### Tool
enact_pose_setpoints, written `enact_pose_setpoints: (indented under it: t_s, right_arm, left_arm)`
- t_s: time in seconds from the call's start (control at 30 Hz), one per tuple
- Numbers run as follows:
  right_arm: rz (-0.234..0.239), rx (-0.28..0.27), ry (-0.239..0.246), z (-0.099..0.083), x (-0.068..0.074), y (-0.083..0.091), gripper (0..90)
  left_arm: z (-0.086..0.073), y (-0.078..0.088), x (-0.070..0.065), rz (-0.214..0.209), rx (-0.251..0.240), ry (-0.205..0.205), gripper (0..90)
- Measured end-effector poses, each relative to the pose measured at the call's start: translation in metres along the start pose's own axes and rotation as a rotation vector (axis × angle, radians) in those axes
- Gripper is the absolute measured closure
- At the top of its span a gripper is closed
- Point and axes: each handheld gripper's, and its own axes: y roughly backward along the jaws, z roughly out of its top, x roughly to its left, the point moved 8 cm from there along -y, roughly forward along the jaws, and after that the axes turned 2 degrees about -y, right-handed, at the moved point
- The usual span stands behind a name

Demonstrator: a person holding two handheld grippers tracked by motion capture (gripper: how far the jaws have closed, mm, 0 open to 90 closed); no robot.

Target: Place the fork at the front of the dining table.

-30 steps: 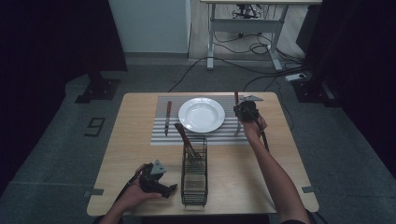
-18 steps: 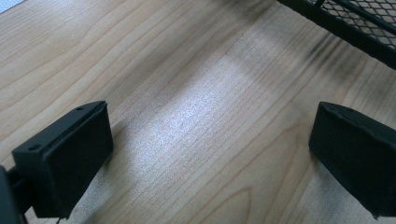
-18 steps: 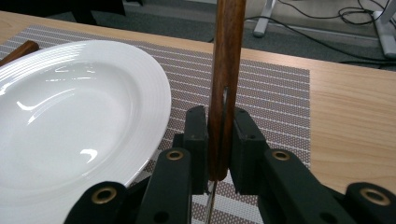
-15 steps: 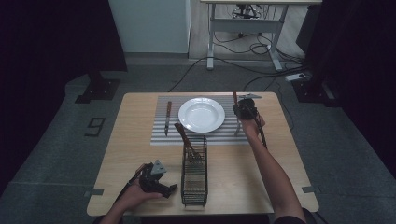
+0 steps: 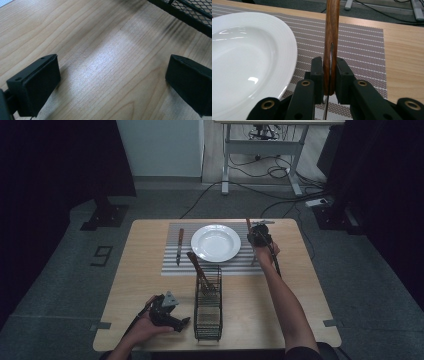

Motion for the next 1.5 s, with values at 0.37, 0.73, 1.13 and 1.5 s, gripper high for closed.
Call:
enact_pose_setpoints:
  t_s: [0.37,0.73,1.13,1.5]
  right_arm:
    - [-0.008,0.012,-0.04,-0.007,-0.007,-0.014,78.7]
    - [-0.028,0.062,-0.018,-0.01,0.0,-0.034,79.4]
    - [-0.068,0.08,-0.03,-0.019,-0.004,-0.045,78.1]
    - [-0.078,0.092,0.007,-0.02,-0.003,-0.043,77.2]
  left_arm:
    - [0.003,-0.003,-0.001,0.0,0.001,-0.002,0.0]
    - [0.004,-0.003,-0.001,-0.001,0.001,-0.002,0.0]
    - [0.004,-0.003,-0.001,-0.001,0.0,-0.002,0.0]
    - [0.004,-0.003,-0.001,-0.001,0.0,-0.002,0.0]
